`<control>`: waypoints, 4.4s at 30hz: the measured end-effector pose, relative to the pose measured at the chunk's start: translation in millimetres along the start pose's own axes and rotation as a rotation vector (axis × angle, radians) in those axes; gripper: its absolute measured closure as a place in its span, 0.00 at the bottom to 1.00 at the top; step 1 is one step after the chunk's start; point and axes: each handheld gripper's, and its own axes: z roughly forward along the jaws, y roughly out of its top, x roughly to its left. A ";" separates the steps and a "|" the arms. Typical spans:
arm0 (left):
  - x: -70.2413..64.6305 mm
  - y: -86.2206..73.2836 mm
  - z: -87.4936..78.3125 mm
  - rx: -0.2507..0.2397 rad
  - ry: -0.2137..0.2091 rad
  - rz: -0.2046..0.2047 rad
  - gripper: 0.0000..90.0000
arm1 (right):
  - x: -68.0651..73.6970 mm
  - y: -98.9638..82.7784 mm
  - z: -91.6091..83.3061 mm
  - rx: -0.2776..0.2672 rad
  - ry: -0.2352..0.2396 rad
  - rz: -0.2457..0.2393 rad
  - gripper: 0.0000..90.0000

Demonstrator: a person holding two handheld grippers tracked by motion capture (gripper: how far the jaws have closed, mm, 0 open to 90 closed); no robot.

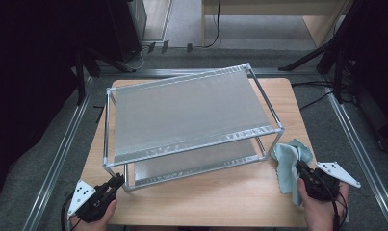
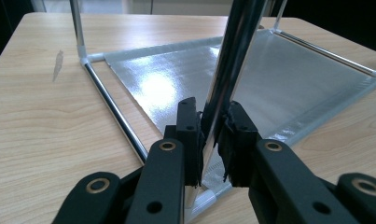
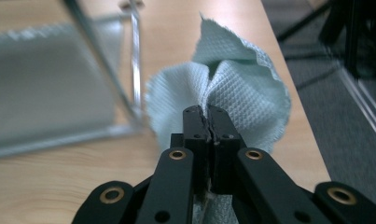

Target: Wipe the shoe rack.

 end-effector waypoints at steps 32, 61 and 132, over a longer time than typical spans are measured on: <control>-9.9 0.3 7.2 0.008 -0.071 0.045 0.88 | 74.4 -13.6 56.5 0.055 0.294 -0.267 0.11; -1.1 0.5 5.2 0.006 -0.039 0.011 0.88 | 8.5 -3.3 39.9 0.040 -0.019 -0.030 0.93; -7.1 -1.3 7.5 0.021 -0.106 0.024 0.88 | 89.6 -16.2 109.6 0.145 0.158 -0.230 0.91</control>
